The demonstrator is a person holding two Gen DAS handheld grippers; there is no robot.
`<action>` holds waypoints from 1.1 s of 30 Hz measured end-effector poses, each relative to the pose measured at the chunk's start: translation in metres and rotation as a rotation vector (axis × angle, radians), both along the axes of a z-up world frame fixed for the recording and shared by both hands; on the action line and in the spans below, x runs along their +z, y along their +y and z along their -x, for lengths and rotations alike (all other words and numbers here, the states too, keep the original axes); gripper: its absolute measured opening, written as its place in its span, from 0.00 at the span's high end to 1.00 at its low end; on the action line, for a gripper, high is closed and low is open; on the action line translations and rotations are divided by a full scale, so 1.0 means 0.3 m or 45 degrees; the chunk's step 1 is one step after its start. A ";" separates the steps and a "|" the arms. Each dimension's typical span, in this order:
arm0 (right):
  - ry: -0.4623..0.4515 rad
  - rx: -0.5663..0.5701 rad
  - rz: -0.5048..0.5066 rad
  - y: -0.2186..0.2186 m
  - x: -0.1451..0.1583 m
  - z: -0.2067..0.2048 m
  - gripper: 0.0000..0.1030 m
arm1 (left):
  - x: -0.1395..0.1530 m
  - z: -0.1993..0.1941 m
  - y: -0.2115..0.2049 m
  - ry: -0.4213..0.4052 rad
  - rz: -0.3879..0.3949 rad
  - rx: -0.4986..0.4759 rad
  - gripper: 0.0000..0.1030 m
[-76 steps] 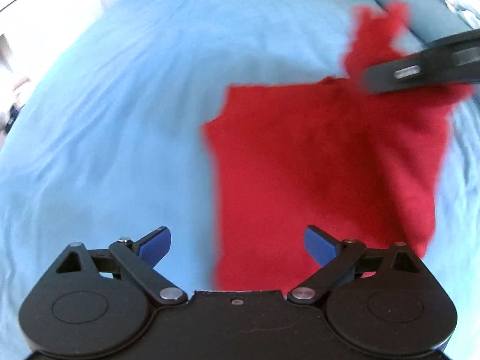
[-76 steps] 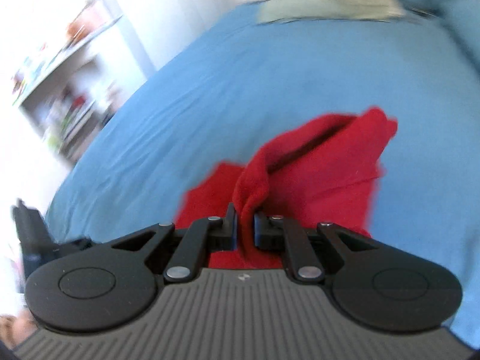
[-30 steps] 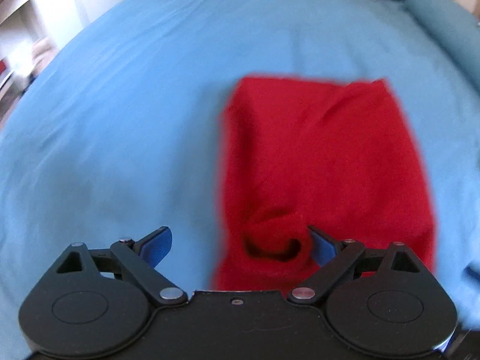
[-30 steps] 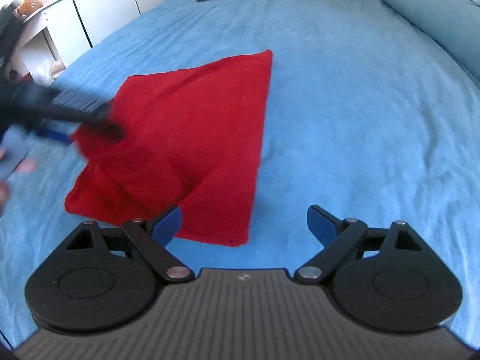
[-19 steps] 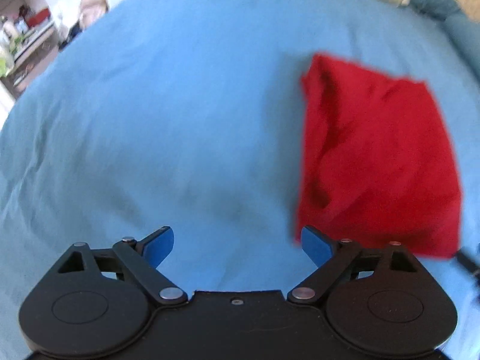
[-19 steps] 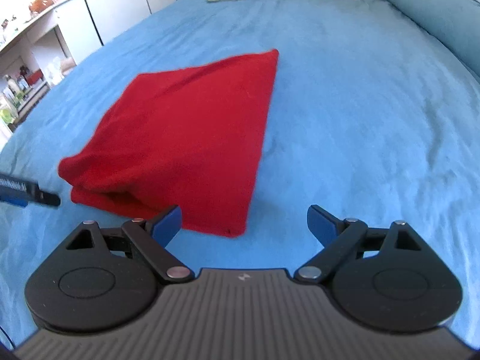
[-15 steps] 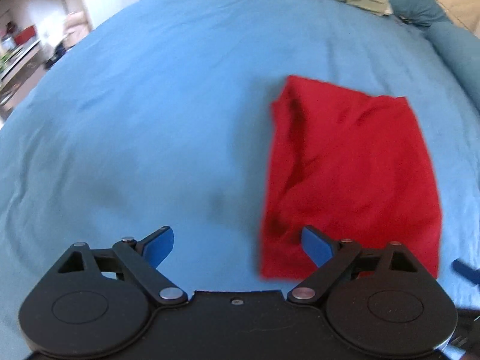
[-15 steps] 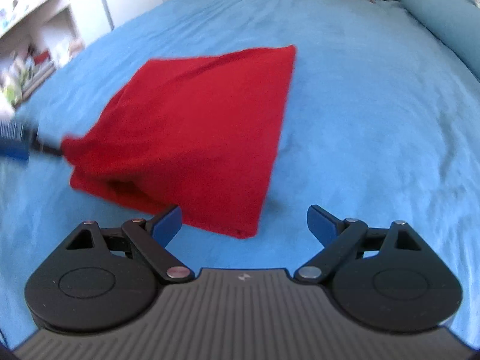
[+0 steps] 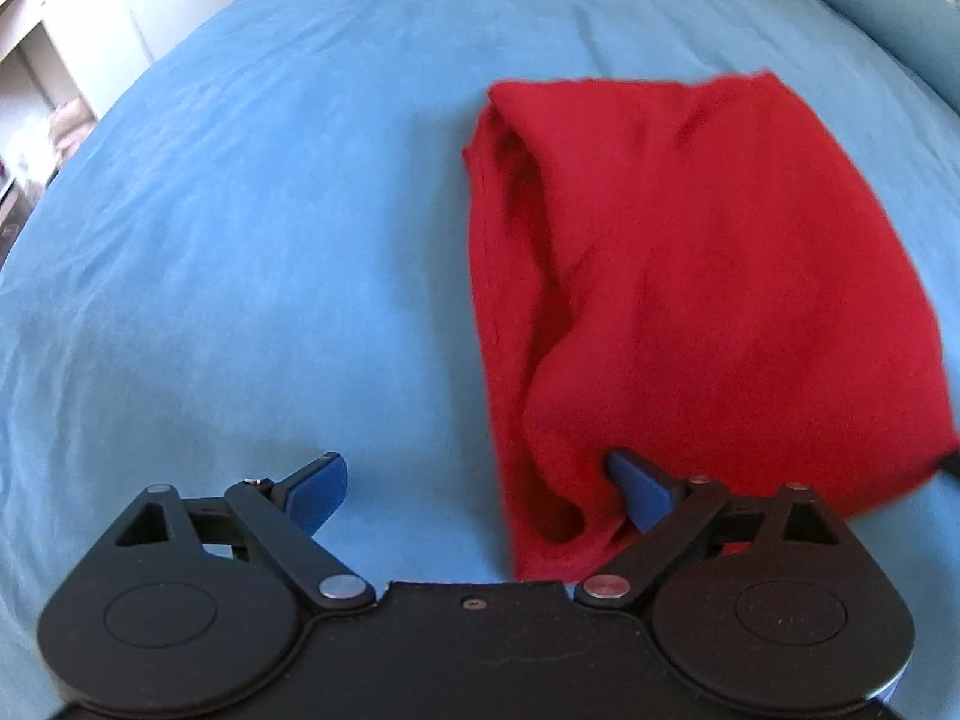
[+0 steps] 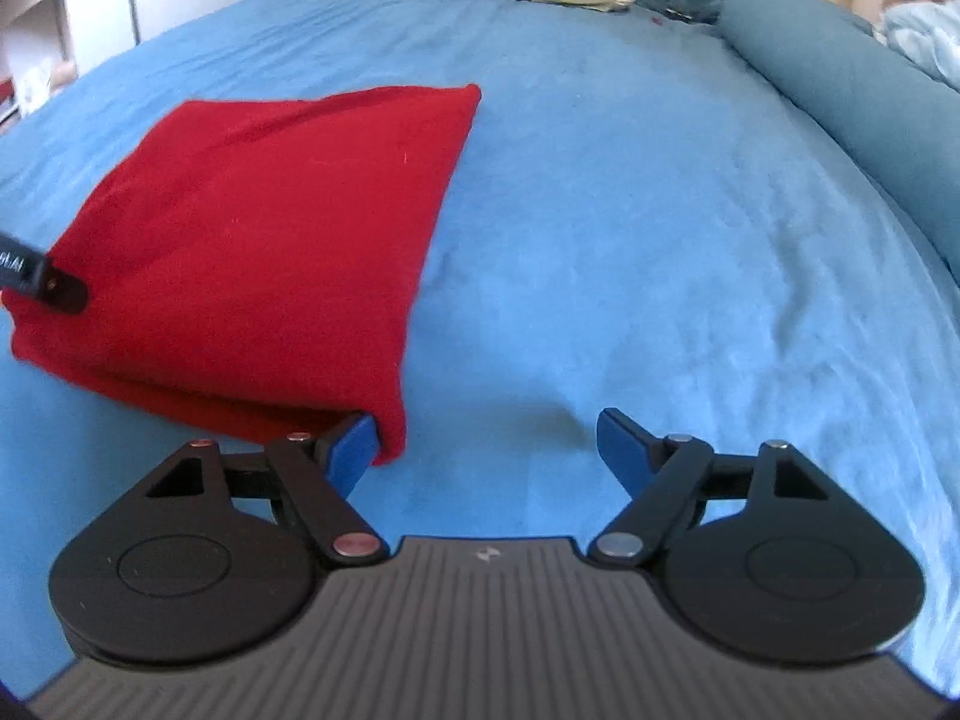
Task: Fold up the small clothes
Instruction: 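Move the left tool to the folded sweater's end, then close the left tool on the sweater end and fold it over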
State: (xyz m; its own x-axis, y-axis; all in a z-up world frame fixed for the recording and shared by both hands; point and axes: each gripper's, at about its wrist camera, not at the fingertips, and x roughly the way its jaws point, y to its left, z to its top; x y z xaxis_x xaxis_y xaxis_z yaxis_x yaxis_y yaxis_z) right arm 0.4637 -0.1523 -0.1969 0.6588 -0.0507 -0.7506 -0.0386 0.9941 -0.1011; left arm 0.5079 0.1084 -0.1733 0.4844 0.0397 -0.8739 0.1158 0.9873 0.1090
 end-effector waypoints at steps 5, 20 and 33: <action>0.025 0.068 0.003 -0.044 -0.011 0.022 0.08 | 0.006 0.013 0.030 -0.029 0.031 -0.027 0.05; 0.200 0.131 -0.637 -0.194 0.169 -0.355 0.00 | 0.091 -0.244 0.134 0.037 0.496 0.018 0.10; 0.250 0.032 -0.756 -0.121 0.003 -0.482 0.31 | -0.009 -0.334 0.071 0.102 0.613 -0.025 0.55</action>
State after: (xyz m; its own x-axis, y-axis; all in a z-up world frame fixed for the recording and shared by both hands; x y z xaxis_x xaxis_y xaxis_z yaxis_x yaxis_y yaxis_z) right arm 0.6085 -0.1886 -0.1960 0.5014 0.4257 -0.7532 -0.0247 0.8773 0.4794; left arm 0.6081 0.1297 -0.1759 0.4116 -0.3867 -0.8253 0.1242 0.9209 -0.3695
